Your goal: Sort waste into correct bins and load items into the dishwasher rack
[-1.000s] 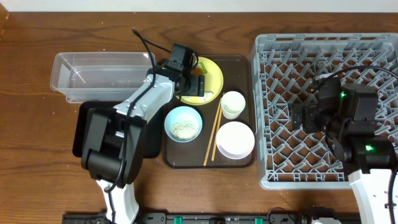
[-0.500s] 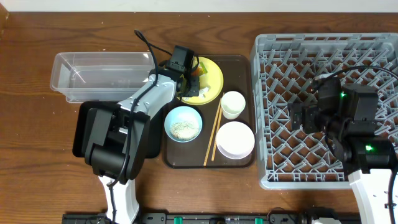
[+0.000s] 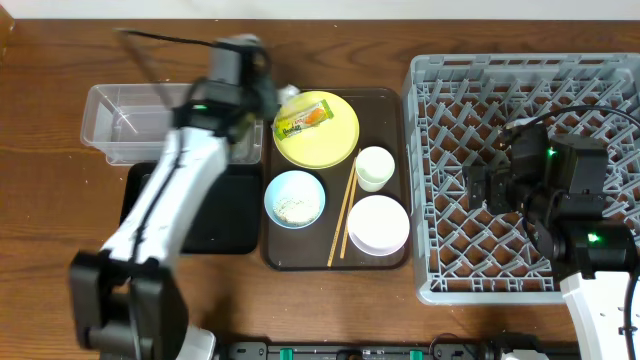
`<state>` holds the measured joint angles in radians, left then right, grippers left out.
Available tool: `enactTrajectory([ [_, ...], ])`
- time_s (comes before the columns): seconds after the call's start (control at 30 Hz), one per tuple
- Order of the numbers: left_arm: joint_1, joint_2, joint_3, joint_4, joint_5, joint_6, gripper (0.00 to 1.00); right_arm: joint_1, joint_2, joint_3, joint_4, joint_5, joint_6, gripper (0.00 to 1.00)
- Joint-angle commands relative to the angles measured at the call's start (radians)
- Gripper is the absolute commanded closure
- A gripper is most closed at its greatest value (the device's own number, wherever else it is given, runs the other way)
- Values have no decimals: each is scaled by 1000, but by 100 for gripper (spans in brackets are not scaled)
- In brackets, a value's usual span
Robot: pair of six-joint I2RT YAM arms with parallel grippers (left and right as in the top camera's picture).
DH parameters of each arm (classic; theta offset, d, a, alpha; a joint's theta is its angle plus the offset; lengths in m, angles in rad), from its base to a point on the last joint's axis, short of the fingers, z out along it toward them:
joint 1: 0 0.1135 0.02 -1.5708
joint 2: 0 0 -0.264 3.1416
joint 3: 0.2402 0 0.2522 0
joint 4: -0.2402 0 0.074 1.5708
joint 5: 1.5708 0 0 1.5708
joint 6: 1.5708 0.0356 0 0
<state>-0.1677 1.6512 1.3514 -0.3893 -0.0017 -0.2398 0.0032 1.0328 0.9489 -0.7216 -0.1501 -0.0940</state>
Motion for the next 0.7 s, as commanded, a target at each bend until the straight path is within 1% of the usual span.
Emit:
enactTrajectory([
  [0.0, 75, 18, 7, -23, -98, -9, 92, -6, -7, 26, 0, -12, 11, 1],
  [0.03, 93, 23, 6, -29, -97, -10, 89, -7, -7, 26, 0, -12, 11, 1],
  [0.13, 136, 37, 6, -44, -97, -9, 70, -6, -7, 25, 0, -12, 11, 1],
  [0.2, 145, 40, 6, -52, -97, -9, 52, -6, -7, 25, 0, -12, 11, 1],
  [0.27, 143, 37, 6, -51, -94, -9, 43, -7, -7, 26, 0, -12, 11, 1],
  [0.33, 132, 27, 7, -47, -48, 12, 38, -6, -7, 26, 0, -12, 11, 1],
  [0.37, 121, 23, 7, -40, 7, 45, 36, -7, -7, 25, 0, -12, 11, 1],
  [0.43, 95, 21, 7, -18, 130, 130, 28, -6, -7, 25, 0, -12, 11, 1],
  [0.5, 62, 24, 7, -8, 208, 210, 23, -6, -7, 26, 0, -12, 11, 1],
  [0.67, -26, 65, 6, 0, 219, 412, 21, -7, -7, 26, 0, -12, 11, 1],
])
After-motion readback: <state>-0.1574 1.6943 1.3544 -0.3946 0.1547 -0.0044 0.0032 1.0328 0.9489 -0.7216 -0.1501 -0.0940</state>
